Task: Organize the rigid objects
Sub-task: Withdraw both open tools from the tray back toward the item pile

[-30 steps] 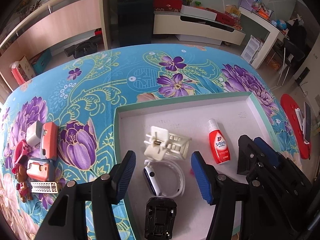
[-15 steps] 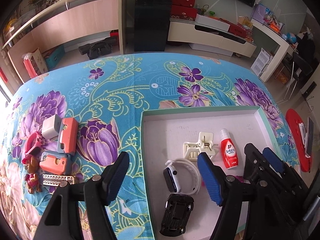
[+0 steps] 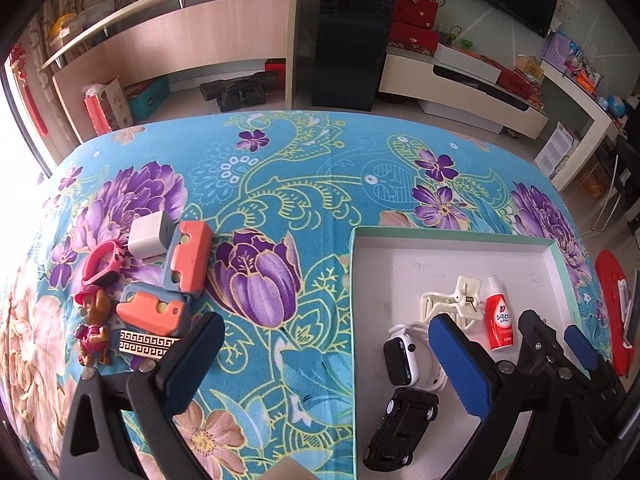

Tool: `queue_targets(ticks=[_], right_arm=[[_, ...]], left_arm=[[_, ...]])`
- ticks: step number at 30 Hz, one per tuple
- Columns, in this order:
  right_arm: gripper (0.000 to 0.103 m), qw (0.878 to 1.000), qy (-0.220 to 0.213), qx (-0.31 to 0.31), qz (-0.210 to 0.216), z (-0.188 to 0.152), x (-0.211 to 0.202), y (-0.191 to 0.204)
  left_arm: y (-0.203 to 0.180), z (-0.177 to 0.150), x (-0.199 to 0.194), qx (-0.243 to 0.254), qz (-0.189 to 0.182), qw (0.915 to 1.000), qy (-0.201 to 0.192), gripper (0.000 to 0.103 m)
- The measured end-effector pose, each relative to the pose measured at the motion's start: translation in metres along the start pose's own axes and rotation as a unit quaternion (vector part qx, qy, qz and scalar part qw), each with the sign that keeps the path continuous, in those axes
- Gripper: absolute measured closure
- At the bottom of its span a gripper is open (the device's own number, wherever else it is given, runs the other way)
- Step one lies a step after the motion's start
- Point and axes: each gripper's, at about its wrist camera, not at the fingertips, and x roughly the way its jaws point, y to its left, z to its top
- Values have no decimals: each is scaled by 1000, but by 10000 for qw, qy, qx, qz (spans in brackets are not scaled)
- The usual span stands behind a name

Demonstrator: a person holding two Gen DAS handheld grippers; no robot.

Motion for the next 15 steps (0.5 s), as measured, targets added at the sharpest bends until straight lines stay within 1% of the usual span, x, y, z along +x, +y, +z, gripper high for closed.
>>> queue_targets(ticks=[4,5,6,8,12,15], right_arm=[[17,10000,-39,-36,-24,0,-1,2],[15,10000,-41,-30,-30,0,-1,2],[8,10000,-40,-17,-37,0,0,2],[2,9999,-88,17,-58,0,-2,2],[2,9997,-203,26,-119,0,-6,3],[2,9997,-219,-34,-65,0,-8,9]], left_arm=[[8,-3,3,-65,230,9997,17,0],[11,-5,4,-88,283,9996,18,0],[13,-6,4,-113,322,9994,20,0],[18,-8,4,-156,410,9990,23,0],[27,-12,0,-208,585,9980,-65,0],[33,-12,-6,-273,606,9976,-211,0]])
